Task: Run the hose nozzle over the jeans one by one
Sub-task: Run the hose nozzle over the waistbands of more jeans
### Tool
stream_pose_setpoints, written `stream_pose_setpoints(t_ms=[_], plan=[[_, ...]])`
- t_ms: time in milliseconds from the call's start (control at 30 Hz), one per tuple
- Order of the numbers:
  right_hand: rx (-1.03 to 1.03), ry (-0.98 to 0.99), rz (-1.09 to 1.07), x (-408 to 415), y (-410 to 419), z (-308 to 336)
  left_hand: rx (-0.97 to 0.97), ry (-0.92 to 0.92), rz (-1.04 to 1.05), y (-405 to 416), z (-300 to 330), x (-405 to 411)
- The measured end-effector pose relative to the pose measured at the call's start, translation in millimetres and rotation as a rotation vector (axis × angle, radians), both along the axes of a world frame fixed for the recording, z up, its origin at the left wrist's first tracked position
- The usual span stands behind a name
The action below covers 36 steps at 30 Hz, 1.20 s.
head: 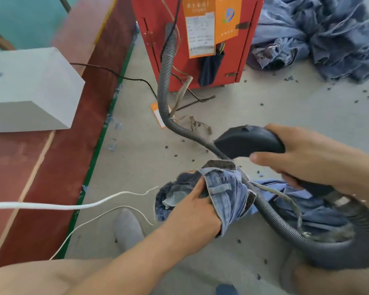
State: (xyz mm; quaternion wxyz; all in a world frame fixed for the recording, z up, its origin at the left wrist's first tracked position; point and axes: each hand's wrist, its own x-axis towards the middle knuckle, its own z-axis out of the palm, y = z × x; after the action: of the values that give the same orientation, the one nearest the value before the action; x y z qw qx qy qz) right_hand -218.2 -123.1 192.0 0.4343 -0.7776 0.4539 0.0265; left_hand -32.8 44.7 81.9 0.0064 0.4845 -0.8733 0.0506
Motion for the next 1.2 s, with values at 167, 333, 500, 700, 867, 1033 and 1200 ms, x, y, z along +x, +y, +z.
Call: stream_pose_setpoints(t_ms=[167,333,500,700,867,1033,1200], plan=[[0.361,0.125,0.180,6,-9,-3,0.006,0.098,-0.068,6,-4,-10],[0.332,0.026,0.048,22,-12,-19,0.216,-0.019,0.015,6,-14,5],[0.087,-0.088,-0.239,-20,-38,-12,0.791,1.446,1.079,-9,-16,41],[0.060,0.074,-0.166,-36,-25,-31,1.099,2.032,1.639,-10,-36,54],[0.053,0.153,-0.042,-29,-14,-33,0.968,1.570,1.631,-17,-42,28],[0.139,0.262,0.036,-28,-7,-43,0.807,1.627,1.675,-28,-36,38],[0.206,0.273,0.006,-17,2,-72,0.896,1.986,1.481,-27,-13,34]])
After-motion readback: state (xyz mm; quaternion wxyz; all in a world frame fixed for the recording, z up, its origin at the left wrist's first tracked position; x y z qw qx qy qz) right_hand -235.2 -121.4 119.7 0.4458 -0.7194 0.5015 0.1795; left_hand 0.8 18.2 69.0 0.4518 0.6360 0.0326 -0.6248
